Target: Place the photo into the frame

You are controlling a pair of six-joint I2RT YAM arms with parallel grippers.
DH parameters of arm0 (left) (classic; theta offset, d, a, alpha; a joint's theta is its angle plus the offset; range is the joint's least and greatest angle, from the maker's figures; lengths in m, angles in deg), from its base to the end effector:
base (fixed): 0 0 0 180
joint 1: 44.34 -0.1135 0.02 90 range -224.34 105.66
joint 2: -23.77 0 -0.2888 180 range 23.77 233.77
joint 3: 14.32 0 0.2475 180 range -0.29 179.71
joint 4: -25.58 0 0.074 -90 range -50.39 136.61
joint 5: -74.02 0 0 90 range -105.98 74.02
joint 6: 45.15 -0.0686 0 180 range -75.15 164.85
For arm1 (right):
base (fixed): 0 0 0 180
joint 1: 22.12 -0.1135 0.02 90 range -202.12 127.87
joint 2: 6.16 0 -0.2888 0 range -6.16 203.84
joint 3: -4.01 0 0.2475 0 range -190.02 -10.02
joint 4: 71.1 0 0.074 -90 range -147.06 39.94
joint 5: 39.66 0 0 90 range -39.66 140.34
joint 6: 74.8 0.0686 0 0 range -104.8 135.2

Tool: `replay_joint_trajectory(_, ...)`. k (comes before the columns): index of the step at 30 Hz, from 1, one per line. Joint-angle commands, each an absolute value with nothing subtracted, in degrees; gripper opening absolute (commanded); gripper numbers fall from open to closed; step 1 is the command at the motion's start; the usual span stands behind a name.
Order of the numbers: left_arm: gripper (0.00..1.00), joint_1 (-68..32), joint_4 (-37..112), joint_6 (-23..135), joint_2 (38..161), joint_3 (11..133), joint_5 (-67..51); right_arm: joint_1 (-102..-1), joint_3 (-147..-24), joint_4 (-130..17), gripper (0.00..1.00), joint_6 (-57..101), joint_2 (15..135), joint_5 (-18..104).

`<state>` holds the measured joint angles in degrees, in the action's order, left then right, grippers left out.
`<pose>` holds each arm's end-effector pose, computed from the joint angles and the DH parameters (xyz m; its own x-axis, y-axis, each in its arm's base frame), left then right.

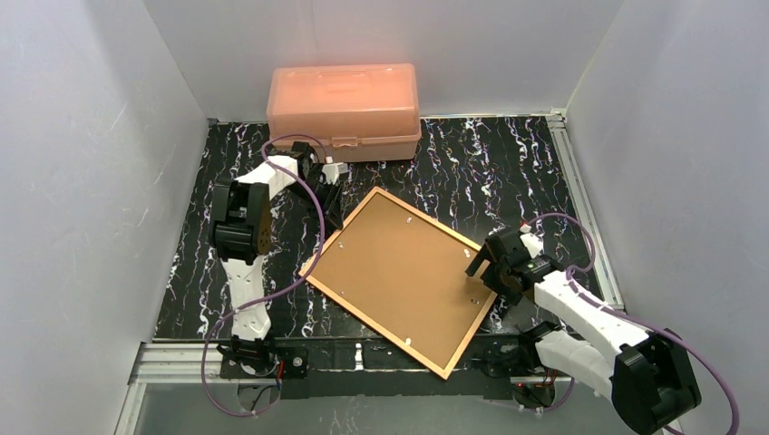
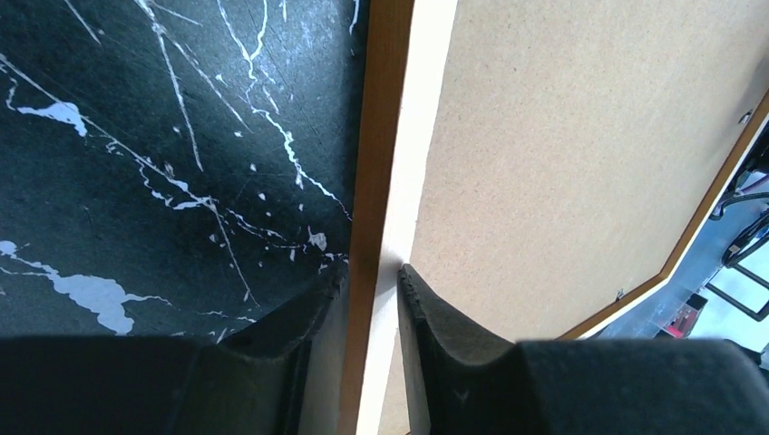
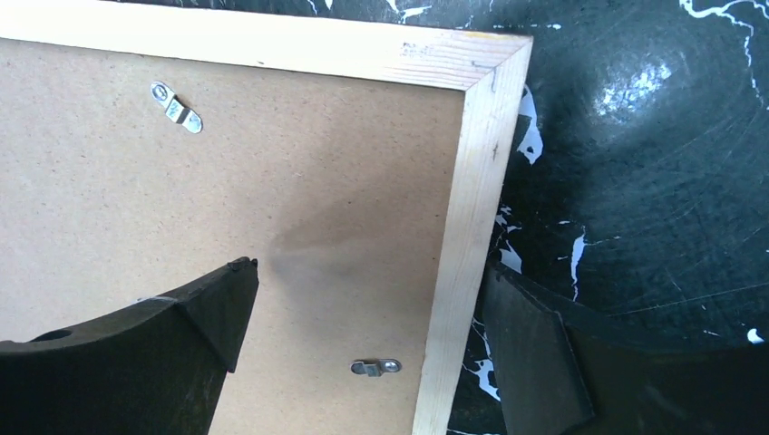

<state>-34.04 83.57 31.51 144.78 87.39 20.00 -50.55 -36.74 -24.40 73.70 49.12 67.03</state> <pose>0.4167 -0.1167 0.1529 -0.8712 0.3481 -0.3463 0.4860 0.7120 -0.5069 0.1521 0.0600 0.1663 -0.6880 0.5563 -0.4661 0.4825 0.8303 0.2788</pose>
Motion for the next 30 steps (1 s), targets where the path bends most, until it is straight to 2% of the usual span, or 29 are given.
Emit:
replay_joint_trajectory(1, 0.22, -34.20, 84.26, 30.20, 141.37, 84.24, 18.89, -49.93, -38.35, -32.23, 0.99, 72.66, 51.38, 65.30)
replay_joint_trajectory(9, 0.15, -36.80, 84.79, 28.32, 137.07, 77.37, 20.39, -48.89, -47.19, -37.49, 0.99, 65.22, 61.48, 62.62)
replay_joint_trajectory(20, 0.12, -38.02, 88.72, 23.67, 128.38, 67.61, 25.44, -44.22, -60.20, -45.57, 0.99, 57.03, 81.01, 54.78)
replay_joint_trajectory(25, 0.12, -38.31, 89.44, 21.78, 126.93, 64.21, 26.46, -43.62, -67.51, -44.76, 0.99, 53.74, 87.99, 51.77)
replay_joint_trajectory(30, 0.11, -38.91, 88.90, 22.44, 126.67, 62.77, 27.40, -43.45, -70.52, -40.36, 0.99, 51.18, 88.39, 55.57)
